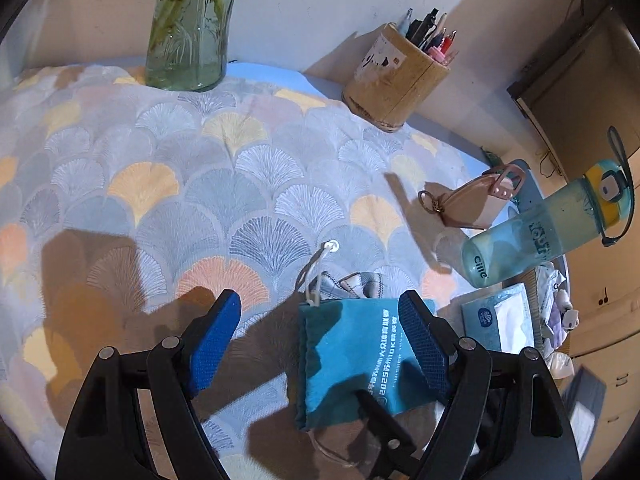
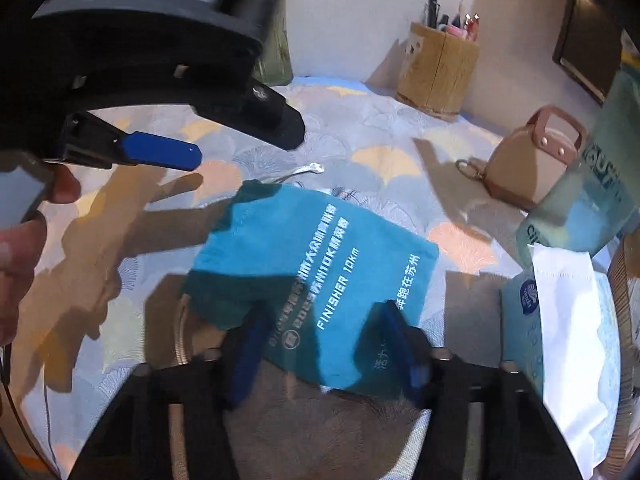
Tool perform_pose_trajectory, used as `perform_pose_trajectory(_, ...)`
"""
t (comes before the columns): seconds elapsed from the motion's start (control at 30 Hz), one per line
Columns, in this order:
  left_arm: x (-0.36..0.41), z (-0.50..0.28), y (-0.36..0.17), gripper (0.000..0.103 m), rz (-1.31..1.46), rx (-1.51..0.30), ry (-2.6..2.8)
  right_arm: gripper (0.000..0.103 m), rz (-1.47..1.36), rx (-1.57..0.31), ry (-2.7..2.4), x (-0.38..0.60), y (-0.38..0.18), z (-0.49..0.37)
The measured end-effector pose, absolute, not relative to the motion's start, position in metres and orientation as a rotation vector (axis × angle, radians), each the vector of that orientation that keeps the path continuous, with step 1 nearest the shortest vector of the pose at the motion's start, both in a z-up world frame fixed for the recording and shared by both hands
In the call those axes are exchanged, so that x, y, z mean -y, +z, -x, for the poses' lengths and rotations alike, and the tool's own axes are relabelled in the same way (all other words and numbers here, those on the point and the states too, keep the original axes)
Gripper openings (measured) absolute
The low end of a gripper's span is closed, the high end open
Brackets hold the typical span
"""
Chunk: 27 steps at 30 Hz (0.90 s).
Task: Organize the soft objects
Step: 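Move both open tools back over the teal drawstring pouch on the table, then grasp the plaid cloth with left tool while right tool grasps teal pouch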
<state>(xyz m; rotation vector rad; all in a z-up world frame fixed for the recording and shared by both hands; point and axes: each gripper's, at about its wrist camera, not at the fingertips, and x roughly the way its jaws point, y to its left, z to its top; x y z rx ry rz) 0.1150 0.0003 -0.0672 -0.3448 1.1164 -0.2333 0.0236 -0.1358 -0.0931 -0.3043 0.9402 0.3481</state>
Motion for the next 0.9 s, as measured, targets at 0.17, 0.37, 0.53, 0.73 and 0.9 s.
perform_pose_trajectory(0.17,0.003,-0.115,-0.066,0.08,0.338,-1.116,-0.241,0.0,0.413,-0.899,0.354,0.124,-0.091,-0.011)
perform_pose_trajectory(0.37,0.007,-0.115,-0.066,0.08,0.316,-1.12,-0.25,0.0,0.375,-0.915,0.382,0.147,-0.08,0.01)
perform_pose_trajectory(0.53,0.008,-0.113,-0.063,0.08,0.312,-1.117,-0.245,0.011,0.308,-0.957,0.401,0.159,-0.084,0.007)
perform_pose_trajectory(0.73,0.004,-0.105,-0.058,0.08,0.306,-1.109,-0.22,0.087,0.314,-0.932,0.353,0.147,-0.093,-0.002)
perform_pose_trajectory(0.9,-0.009,-0.099,-0.056,0.08,0.325,-1.107,-0.186,0.097,0.254,-0.946,0.313,0.146,-0.103,-0.017)
